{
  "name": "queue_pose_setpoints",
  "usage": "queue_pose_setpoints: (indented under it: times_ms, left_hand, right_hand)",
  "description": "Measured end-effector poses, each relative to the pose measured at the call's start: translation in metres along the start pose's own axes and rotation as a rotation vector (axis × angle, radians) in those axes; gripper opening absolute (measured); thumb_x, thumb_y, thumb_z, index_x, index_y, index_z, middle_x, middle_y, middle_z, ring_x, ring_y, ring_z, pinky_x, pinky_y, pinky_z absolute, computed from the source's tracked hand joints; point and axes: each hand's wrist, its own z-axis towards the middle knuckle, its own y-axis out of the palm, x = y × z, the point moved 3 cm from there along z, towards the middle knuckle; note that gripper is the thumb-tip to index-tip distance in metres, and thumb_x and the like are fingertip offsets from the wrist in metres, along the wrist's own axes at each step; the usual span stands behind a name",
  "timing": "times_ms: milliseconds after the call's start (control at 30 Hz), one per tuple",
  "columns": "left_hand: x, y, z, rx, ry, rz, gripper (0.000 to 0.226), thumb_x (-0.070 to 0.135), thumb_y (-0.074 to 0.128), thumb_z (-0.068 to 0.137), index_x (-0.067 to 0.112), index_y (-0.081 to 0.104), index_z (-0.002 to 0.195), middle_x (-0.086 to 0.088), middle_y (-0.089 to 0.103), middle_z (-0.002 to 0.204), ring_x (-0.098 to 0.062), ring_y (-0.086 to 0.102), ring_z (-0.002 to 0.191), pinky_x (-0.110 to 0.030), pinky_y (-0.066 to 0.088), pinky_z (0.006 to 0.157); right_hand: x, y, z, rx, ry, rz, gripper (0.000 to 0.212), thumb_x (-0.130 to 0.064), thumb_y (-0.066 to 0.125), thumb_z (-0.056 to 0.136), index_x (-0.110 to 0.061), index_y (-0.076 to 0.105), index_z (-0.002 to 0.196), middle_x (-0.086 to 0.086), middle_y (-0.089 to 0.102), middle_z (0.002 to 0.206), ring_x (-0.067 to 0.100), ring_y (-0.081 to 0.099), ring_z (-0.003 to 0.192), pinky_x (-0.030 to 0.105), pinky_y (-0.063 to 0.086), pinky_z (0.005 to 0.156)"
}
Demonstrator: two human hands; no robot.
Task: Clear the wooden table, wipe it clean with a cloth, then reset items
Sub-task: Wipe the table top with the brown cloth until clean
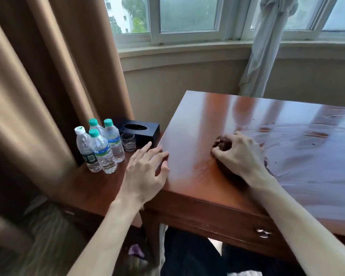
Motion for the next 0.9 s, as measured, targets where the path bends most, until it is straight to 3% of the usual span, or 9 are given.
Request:
queue_pose_setpoints:
  times_ms: [100,200,367,467,567,633,733,800,900]
  left_hand:
    - [0.010,-0.005,-0.008,-0.135,0.280,0.105,0.056,0.059,0.035,0.099,0.033,0.049,0.147,0.008,0.041,0.157,-0.011,0.027,0.150,-0.044,0.030,0.121]
    - [0.006,-0.008,-0.019,-0.249,0.432,0.183,0.078,0.079,0.037,0.092,0.037,0.030,0.157,0.008,0.030,0.163,-0.011,0.018,0.153,-0.038,0.023,0.124]
    - [0.003,-0.004,-0.015,-0.179,0.428,0.144,0.082,0.084,0.045,0.085,0.037,0.041,0.152,0.007,0.043,0.155,-0.015,0.035,0.147,-0.044,0.041,0.114]
    - [0.002,0.003,-0.017,-0.135,0.426,0.138,0.081,0.084,0.044,0.085,0.034,0.049,0.148,0.005,0.049,0.151,-0.018,0.042,0.143,-0.045,0.045,0.110]
    - [0.002,0.003,-0.016,-0.130,0.432,0.148,0.081,0.084,0.041,0.086,0.032,0.050,0.148,0.004,0.049,0.151,-0.021,0.043,0.142,-0.045,0.041,0.113]
    - [0.003,0.003,-0.018,-0.142,0.428,0.160,0.082,0.084,0.040,0.085,0.034,0.047,0.150,0.005,0.046,0.154,-0.020,0.038,0.145,-0.044,0.034,0.119]
    - [0.005,0.002,-0.021,-0.204,0.372,0.139,0.085,0.085,0.041,0.083,0.038,0.039,0.153,0.008,0.037,0.160,-0.016,0.027,0.151,-0.045,0.020,0.124]
    - [0.006,0.002,-0.021,-0.201,0.350,0.129,0.085,0.084,0.042,0.082,0.037,0.041,0.153,0.008,0.038,0.159,-0.016,0.028,0.151,-0.047,0.022,0.124]
    - [0.006,0.002,-0.021,-0.175,0.370,0.117,0.083,0.084,0.041,0.084,0.032,0.049,0.148,0.006,0.046,0.154,-0.020,0.038,0.146,-0.049,0.034,0.118]
  right_hand:
    - [-0.039,0.002,-0.047,0.033,-0.101,-0.034,0.033,-0.056,0.056,0.076,-0.030,0.066,0.093,-0.006,0.060,0.095,0.025,0.059,0.093,0.033,0.049,0.069]
    - [-0.043,-0.009,-0.088,-0.062,-0.204,0.123,0.032,-0.059,0.054,0.078,-0.036,0.067,0.096,-0.013,0.060,0.095,0.011,0.056,0.093,0.029,0.049,0.067]
    - [-0.017,0.004,0.013,-0.005,0.059,0.062,0.033,-0.052,0.062,0.076,-0.028,0.071,0.098,0.002,0.066,0.102,0.034,0.062,0.103,0.037,0.047,0.075]
    - [-0.042,0.004,-0.034,0.020,-0.085,0.033,0.032,-0.054,0.060,0.075,-0.031,0.069,0.096,-0.008,0.060,0.094,0.022,0.059,0.094,0.032,0.046,0.069]
    - [-0.046,-0.011,-0.078,-0.111,-0.178,0.161,0.034,-0.060,0.056,0.075,-0.036,0.068,0.096,-0.014,0.059,0.094,0.010,0.055,0.091,0.028,0.045,0.068]
    - [-0.036,-0.007,-0.038,-0.078,-0.165,0.121,0.039,-0.061,0.058,0.074,-0.035,0.071,0.100,-0.010,0.062,0.097,0.018,0.062,0.096,0.034,0.051,0.078]
    - [-0.028,0.006,0.021,-0.037,0.019,0.091,0.039,-0.055,0.063,0.074,-0.033,0.073,0.105,0.001,0.063,0.105,0.032,0.064,0.103,0.037,0.052,0.086]
    - [-0.039,0.012,0.015,-0.044,0.024,0.064,0.038,-0.054,0.063,0.075,-0.033,0.074,0.105,0.002,0.064,0.106,0.032,0.063,0.104,0.037,0.050,0.085]
    - [-0.057,0.000,-0.062,-0.055,-0.166,0.140,0.035,-0.057,0.060,0.077,-0.039,0.071,0.106,-0.011,0.063,0.100,0.015,0.059,0.097,0.031,0.047,0.078]
